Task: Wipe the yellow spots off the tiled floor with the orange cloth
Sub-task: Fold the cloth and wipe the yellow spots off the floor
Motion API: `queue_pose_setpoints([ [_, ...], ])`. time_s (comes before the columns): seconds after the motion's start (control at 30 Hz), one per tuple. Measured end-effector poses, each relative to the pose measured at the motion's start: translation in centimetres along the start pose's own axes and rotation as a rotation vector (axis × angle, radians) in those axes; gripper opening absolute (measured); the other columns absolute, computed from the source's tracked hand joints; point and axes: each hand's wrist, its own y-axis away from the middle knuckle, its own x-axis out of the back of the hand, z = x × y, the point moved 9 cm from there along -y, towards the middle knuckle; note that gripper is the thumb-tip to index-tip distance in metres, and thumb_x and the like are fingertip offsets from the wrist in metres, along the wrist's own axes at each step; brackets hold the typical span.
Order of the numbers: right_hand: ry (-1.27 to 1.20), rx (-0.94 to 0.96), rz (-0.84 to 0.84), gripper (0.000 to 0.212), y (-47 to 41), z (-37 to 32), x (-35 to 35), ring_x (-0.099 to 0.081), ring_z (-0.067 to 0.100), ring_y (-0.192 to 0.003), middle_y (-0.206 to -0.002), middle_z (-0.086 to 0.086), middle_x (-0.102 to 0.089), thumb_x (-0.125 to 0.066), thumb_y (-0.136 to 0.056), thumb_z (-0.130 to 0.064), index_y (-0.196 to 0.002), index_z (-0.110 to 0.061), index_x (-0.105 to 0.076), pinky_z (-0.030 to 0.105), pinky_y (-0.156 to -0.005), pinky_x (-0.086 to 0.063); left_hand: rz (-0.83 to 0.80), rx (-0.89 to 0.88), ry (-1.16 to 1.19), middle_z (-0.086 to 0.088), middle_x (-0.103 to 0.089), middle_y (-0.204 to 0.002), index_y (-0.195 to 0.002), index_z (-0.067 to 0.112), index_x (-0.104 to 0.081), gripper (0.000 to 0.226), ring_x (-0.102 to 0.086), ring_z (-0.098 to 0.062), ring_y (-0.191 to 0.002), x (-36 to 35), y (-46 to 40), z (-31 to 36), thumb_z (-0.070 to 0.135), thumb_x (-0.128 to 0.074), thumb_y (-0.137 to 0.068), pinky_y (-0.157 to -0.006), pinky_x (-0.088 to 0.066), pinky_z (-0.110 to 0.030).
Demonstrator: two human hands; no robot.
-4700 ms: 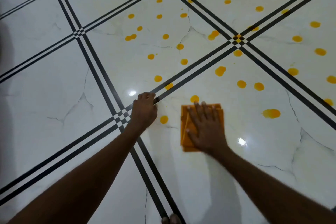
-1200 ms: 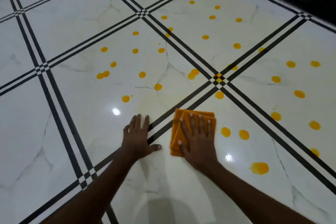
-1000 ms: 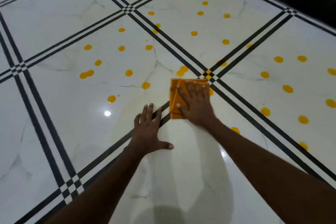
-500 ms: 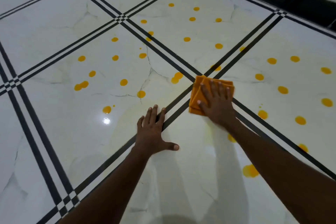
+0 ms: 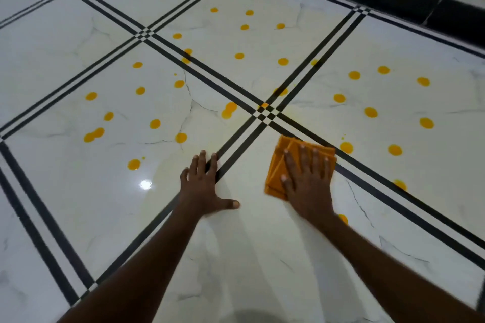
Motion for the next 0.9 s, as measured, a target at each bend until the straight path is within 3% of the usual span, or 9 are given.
queue_pose_setpoints([
  [0.17, 0.046, 0.298, -0.104, 0.069, -2.2, -4.1, -1.3, -0.005, 0.037, -0.158, -0.171, 0.009, -0.01, -0.025, -0.101, -0.059, -0.163, -0.033, -0.01, 0.061, -0.125, -0.002, -0.064, -0.115, -0.073, -0.013, 0.031, -0.16, -0.154, 0.025, 0.024, 0.159, 0.024, -0.035, -0.149, -1.9, 1.1, 5.0, 0.097, -0.058, -0.038, -0.121, 0.002, -0.056],
  [0.27, 0.087, 0.066, -0.069, 0.069, -5.4, 3.2, 0.1, -0.013, 0.041, -0.156, -0.171, 0.011, -0.014, -0.021, -0.099, -0.06, -0.163, -0.033, -0.012, 0.063, -0.124, -0.006, -0.053, -0.105, -0.037, -0.008, 0.035, -0.159, -0.151, 0.031, 0.03, 0.161, 0.028, -0.03, -0.149, -2.7, 1.4, 4.6, 0.104, -0.046, -0.029, -0.122, 0.005, -0.053],
  [0.37, 0.059, -0.137, 0.065, 0.07, 1.0, 6.0, 1.8, -0.021, 0.045, -0.153, -0.168, 0.017, -0.022, -0.029, -0.1, -0.056, -0.162, -0.026, -0.023, 0.063, -0.123, -0.007, -0.064, -0.091, -0.039, -0.009, 0.035, -0.159, -0.148, 0.033, 0.033, 0.161, 0.028, -0.029, -0.149, -2.4, 1.1, 4.7, 0.105, -0.04, -0.025, -0.122, 0.004, -0.053],
  [0.47, 0.009, 0.038, -0.05, 0.073, 5.0, 0.5, 0.4, -0.014, 0.043, -0.155, -0.169, 0.015, -0.017, -0.031, -0.099, -0.058, -0.163, -0.026, -0.019, 0.064, -0.123, -0.008, -0.11, -0.078, -0.056, -0.009, 0.038, -0.157, -0.148, 0.032, 0.034, 0.16, 0.031, -0.031, -0.147, -2.3, 1.1, 5.1, 0.098, -0.059, -0.036, -0.122, 0.005, -0.055],
  [0.57, 0.031, 0.223, -0.132, 0.071, 0.4, -0.7, -0.2, -0.013, 0.041, -0.156, -0.17, 0.012, -0.017, -0.027, -0.099, -0.061, -0.162, -0.029, -0.02, 0.063, -0.124, -0.008, -0.142, -0.07, -0.085, -0.011, 0.037, -0.158, -0.15, 0.03, 0.033, 0.159, 0.027, -0.033, -0.148, -2.2, 1.3, 5.4, 0.093, -0.065, -0.041, -0.122, 0.001, -0.056],
  [0.67, 0.084, -0.037, -0.026, 0.07, -2.3, 7.7, 1.9, -0.028, 0.045, -0.151, -0.165, 0.016, -0.03, -0.031, -0.098, -0.06, -0.159, -0.026, -0.033, 0.063, -0.121, -0.014, -0.145, -0.073, -0.141, -0.016, 0.029, -0.161, -0.152, 0.025, 0.028, 0.159, 0.02, -0.035, -0.151, -1.5, 1.4, 5.5, 0.091, -0.067, -0.043, -0.123, -0.004, -0.055],
  [0.77, 0.07, -0.267, 0.091, 0.071, 3.8, 11.5, 3.4, -0.027, 0.046, -0.149, -0.164, 0.018, -0.031, -0.037, -0.097, -0.057, -0.16, -0.025, -0.031, 0.063, -0.121, -0.014, -0.123, -0.106, -0.147, -0.018, 0.021, -0.163, -0.156, 0.017, 0.017, 0.156, 0.016, -0.036, -0.151, -1.0, 1.5, 7.3, 0.088, -0.069, -0.047, -0.122, -0.009, -0.053],
  [0.83, 0.025, -0.236, 0.045, 0.073, 6.9, 8.8, 2.6, -0.021, 0.047, -0.152, -0.167, 0.018, -0.023, -0.035, -0.098, -0.058, -0.162, -0.024, -0.025, 0.063, -0.123, -0.008, -0.113, -0.193, -0.164, -0.017, 0.026, -0.162, -0.156, 0.016, 0.017, 0.153, 0.02, -0.036, -0.15, -1.9, 2.3, 10.3, 0.087, -0.069, -0.051, -0.123, -0.007, -0.054],
  [0.9, 0.032, -0.042, -0.047, 0.073, 6.0, 5.8, 1.2, -0.011, 0.044, -0.155, -0.17, 0.014, -0.013, -0.027, -0.1, -0.061, -0.163, -0.027, -0.016, 0.063, -0.124, -0.005, -0.121, -0.229, -0.166, -0.018, 0.03, -0.16, -0.155, 0.015, 0.021, 0.154, 0.024, -0.038, -0.149, -3.4, 3.2, 12.8, 0.086, -0.068, -0.052, -0.123, -0.003, -0.055],
])
